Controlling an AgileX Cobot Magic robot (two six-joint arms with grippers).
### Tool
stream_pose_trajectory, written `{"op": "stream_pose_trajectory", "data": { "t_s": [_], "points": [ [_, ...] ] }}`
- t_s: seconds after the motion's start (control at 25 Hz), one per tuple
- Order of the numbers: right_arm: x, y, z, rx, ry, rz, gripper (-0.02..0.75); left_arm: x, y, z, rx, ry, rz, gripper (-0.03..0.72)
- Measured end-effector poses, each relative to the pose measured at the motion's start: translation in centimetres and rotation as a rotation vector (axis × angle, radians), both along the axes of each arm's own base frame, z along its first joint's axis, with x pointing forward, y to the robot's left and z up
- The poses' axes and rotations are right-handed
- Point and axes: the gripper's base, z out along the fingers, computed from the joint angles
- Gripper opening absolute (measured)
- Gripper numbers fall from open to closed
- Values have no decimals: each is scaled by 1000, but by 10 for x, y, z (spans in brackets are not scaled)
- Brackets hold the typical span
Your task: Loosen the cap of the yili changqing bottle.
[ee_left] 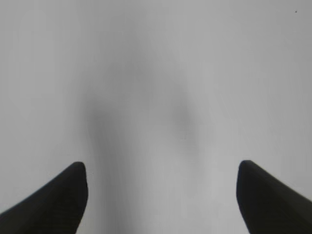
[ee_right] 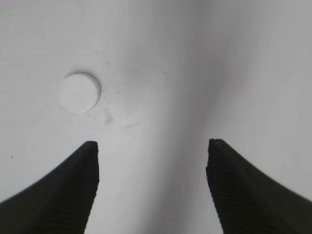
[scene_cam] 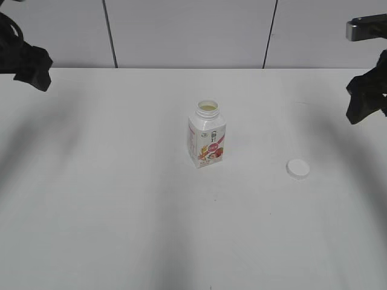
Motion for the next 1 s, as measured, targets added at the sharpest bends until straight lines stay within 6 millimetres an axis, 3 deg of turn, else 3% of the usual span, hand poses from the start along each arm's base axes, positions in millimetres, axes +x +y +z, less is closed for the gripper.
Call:
{"op": "stream_pose_trajectory", "data": {
  "t_s": [0.16,0.36,0.72,1.0],
  "points": [
    [-6,-19,15,-4,-26,-36,546,0,10,15,-85,59,29,570],
    [-22,-38,44,1,-81,-84,546,-6,25,16,-158,141,78,568],
    [-65,-36,95,58,-144,-144,546,-18,26,12,-189,278,98,566],
    [-95,-33,120,78,-157,-157,546,-58,27,11,-194,288,101,566]
  ]
}}
